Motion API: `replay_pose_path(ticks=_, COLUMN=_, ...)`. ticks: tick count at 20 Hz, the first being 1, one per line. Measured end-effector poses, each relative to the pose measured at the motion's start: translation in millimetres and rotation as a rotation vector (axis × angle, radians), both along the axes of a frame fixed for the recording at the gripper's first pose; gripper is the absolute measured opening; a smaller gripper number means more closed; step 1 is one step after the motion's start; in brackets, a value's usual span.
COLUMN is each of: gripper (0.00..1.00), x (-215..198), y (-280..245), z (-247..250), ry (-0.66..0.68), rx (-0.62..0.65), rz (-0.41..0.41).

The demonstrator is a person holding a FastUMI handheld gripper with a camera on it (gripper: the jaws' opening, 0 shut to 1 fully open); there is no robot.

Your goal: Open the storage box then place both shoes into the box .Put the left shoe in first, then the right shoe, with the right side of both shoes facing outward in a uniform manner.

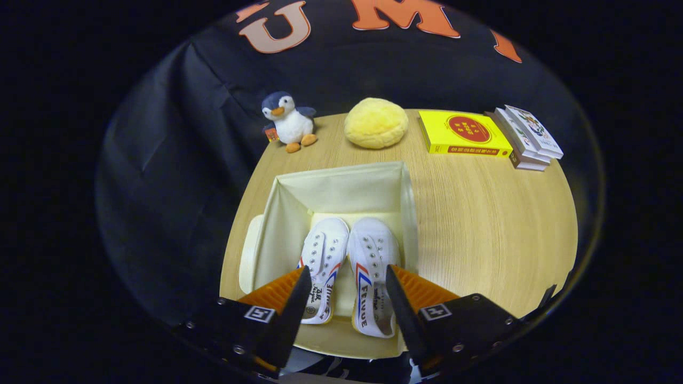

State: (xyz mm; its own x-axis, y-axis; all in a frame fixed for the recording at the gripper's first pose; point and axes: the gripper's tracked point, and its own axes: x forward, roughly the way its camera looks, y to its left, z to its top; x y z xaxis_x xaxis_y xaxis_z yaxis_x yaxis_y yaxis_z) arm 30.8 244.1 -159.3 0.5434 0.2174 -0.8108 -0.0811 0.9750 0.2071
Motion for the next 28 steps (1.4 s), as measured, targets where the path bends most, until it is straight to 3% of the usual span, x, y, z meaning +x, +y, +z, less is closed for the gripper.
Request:
replay_pose_path(ticks=2, gripper=0.99, x=4, y=-10, z=21, ry=-0.049, rx=0.027, rz=-0.012)
replay_pose_path(ticks=7, gripper=0.99, x=6, y=-55, z=65, ry=-0.148, rx=0.061, rz=-0.039)
replay_pose_path(ticks=14, gripper=0.99, x=9, y=-163, z=124, ry=-0.335, rx=0.009, rz=-0.143)
replay_pose_path(ticks=20, gripper=0.99, x=-8, y=-253, z=175, ry=-0.487, rx=-0.053, rz=-0.23)
replay_pose_path(ticks=28, gripper=0.98, x=-34, y=-335, z=218, ry=-0.656, rx=-0.092, rz=-0.297)
